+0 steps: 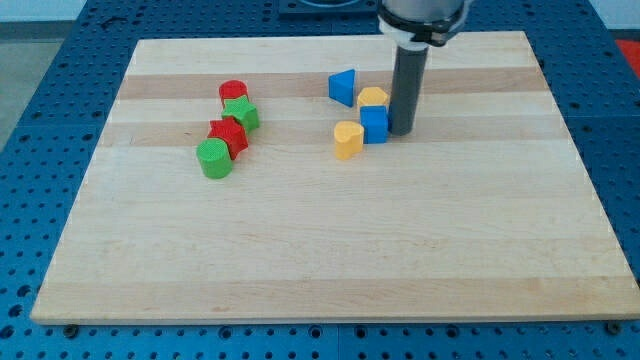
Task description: Move the blue triangle slightly left and down
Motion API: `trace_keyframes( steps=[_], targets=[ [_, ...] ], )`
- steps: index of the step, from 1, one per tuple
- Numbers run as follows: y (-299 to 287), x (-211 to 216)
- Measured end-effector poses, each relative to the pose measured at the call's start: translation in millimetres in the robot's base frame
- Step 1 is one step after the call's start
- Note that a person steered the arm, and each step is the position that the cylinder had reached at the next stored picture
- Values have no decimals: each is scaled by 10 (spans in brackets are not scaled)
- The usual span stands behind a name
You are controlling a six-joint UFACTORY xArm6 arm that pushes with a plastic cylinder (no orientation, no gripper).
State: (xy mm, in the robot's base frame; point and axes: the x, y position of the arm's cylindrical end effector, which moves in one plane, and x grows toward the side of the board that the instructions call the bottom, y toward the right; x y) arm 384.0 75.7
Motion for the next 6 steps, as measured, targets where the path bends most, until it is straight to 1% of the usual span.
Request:
trace_keyframes(
  steps=[1, 2, 3, 4, 6],
  targets=[
    [-91, -3],
    [142, -113],
    [497, -346],
    [443, -615],
    [-25, -685]
  ],
)
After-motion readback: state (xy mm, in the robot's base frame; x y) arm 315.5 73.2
